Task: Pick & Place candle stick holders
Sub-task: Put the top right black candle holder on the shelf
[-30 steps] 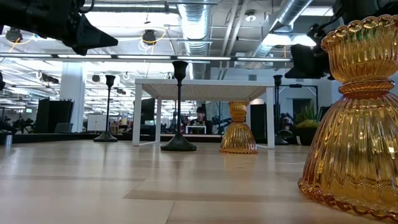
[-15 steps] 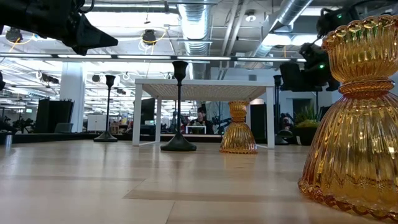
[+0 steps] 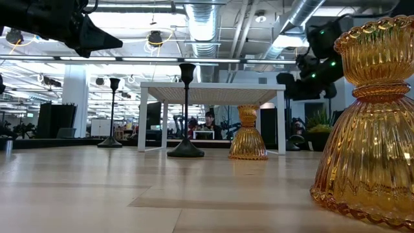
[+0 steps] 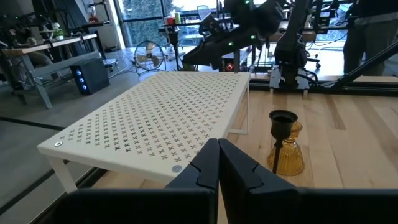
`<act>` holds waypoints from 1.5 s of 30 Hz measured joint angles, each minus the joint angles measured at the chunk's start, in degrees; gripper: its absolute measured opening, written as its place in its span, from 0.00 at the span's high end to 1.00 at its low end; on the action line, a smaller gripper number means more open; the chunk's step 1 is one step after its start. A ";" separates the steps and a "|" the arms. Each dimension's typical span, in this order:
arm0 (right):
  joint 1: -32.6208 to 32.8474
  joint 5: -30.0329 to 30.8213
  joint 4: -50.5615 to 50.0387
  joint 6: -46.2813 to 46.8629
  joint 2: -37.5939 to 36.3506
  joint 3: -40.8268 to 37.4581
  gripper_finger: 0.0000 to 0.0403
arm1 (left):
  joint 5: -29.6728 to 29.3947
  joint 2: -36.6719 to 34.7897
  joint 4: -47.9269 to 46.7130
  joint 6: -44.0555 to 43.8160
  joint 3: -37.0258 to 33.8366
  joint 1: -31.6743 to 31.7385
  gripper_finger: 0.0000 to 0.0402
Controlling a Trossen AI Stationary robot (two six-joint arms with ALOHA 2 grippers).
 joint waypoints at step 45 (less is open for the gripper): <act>-3.10 -6.22 -11.76 -4.12 -4.27 6.30 0.99 | 0.00 0.00 -0.02 0.00 0.00 0.02 0.99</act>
